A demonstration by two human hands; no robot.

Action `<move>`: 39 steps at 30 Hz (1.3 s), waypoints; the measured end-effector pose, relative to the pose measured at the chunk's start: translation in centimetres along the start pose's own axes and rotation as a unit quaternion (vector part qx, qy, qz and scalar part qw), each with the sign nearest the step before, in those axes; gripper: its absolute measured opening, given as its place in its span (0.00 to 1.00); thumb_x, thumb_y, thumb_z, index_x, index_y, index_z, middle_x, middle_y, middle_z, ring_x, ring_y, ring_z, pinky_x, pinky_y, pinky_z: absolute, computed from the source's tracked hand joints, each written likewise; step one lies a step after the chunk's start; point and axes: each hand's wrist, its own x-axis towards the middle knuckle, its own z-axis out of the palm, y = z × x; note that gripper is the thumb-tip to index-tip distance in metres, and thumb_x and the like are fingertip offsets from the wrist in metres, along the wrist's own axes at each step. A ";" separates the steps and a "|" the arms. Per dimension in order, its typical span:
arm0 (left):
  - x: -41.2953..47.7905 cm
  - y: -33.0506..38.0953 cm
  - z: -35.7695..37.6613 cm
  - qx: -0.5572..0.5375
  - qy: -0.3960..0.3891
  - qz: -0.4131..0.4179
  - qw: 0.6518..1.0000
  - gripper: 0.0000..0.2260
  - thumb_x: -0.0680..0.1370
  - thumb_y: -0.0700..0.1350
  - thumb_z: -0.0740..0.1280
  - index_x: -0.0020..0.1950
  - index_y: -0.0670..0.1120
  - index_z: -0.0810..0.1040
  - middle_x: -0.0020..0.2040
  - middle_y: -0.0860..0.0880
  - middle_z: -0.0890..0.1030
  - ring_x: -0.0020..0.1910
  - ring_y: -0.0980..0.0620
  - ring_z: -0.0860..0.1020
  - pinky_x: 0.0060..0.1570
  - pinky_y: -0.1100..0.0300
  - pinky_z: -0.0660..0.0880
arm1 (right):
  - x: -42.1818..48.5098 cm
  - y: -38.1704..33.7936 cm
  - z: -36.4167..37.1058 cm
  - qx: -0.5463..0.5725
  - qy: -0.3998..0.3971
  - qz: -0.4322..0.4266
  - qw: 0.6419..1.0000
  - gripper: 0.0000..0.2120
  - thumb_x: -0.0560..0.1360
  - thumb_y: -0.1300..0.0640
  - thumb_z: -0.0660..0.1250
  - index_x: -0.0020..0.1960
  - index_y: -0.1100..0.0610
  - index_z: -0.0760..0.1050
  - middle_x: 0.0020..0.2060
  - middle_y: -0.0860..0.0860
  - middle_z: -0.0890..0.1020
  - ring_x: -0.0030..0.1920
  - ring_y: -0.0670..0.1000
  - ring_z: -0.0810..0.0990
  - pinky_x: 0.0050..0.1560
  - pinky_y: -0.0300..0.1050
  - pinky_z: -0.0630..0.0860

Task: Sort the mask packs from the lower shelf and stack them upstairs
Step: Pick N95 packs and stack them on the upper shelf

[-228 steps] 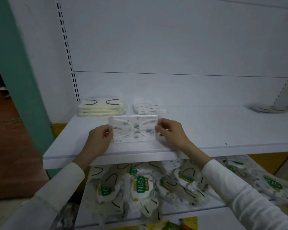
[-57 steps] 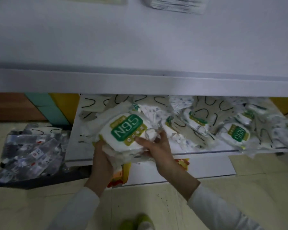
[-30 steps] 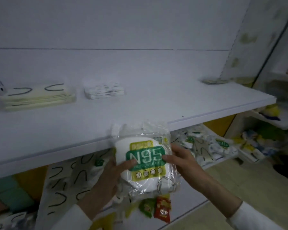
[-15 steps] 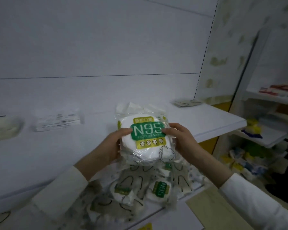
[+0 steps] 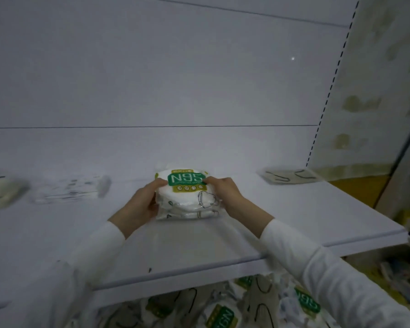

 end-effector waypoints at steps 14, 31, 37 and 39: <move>6.4 0.9 -1.2 0.210 0.172 0.070 0.960 0.11 0.73 0.47 0.68 0.42 0.39 0.75 0.41 0.41 0.76 0.34 0.46 0.74 0.28 0.61 0.70 | 5.4 -0.3 3.8 -0.195 -0.020 -0.026 0.980 0.20 0.79 0.50 0.58 0.63 0.65 0.70 0.60 0.60 0.75 0.53 0.56 0.74 0.47 0.41 0.66; -3.9 0.9 -7.2 0.600 0.103 0.283 0.741 0.13 0.76 0.49 0.66 0.58 0.45 0.75 0.55 0.48 0.78 0.50 0.49 0.76 0.51 0.53 0.74 | -3.5 0.5 4.6 -0.392 -0.006 -0.420 0.819 0.20 0.76 0.56 0.64 0.67 0.59 0.70 0.65 0.54 0.74 0.67 0.55 0.66 0.64 0.45 0.64; -10.3 -0.2 -11.4 0.577 0.042 0.321 0.750 0.09 0.76 0.48 0.66 0.54 0.47 0.77 0.50 0.51 0.79 0.47 0.51 0.78 0.50 0.49 0.77 | -10.9 2.9 5.5 -0.400 -0.005 -0.452 0.797 0.24 0.76 0.55 0.64 0.70 0.59 0.67 0.65 0.56 0.74 0.64 0.56 0.70 0.61 0.47 0.68; -13.0 -0.8 -13.2 0.560 0.022 0.339 0.756 0.08 0.76 0.46 0.66 0.53 0.46 0.77 0.49 0.51 0.80 0.47 0.52 0.78 0.49 0.51 0.77 | -13.7 3.9 6.0 -0.403 0.012 -0.456 0.793 0.27 0.75 0.52 0.60 0.72 0.58 0.63 0.66 0.56 0.73 0.64 0.54 0.70 0.58 0.45 0.67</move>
